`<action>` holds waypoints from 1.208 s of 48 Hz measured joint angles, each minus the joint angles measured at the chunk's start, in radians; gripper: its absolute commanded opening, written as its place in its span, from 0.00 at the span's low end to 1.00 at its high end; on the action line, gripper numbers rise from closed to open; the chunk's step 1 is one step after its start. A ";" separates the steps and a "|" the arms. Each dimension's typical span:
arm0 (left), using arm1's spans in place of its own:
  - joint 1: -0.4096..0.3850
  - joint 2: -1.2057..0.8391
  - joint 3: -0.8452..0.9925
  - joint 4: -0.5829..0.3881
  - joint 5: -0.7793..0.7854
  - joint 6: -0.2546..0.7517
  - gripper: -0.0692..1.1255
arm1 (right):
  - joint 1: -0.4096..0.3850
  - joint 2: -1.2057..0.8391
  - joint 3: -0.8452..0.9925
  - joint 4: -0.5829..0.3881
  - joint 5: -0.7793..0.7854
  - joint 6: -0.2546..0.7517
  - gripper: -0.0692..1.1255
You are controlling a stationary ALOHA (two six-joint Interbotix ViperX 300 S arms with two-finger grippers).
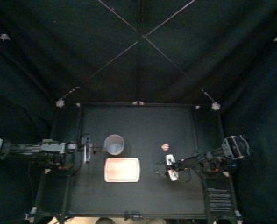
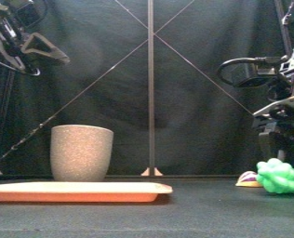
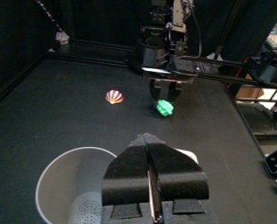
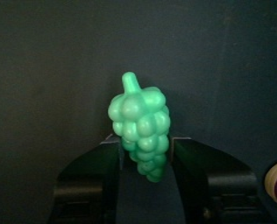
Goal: Pick the green grapes then place it on the pink plate
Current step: Place green grapes on the pink plate
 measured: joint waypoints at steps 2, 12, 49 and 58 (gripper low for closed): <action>0.000 0.000 0.002 0.000 0.000 0.002 0.20 | 0.000 0.000 -0.006 0.005 0.000 0.005 0.53; 0.000 -0.002 0.009 0.000 -0.002 0.002 0.20 | 0.006 0.000 -0.087 0.012 -0.002 0.005 0.53; 0.025 0.000 0.015 0.000 -0.002 0.003 0.20 | -0.072 0.499 -0.663 0.015 -0.212 0.005 0.53; 0.026 -0.002 0.026 0.000 0.000 0.003 0.20 | -0.091 0.538 -0.744 0.063 -0.156 0.009 0.54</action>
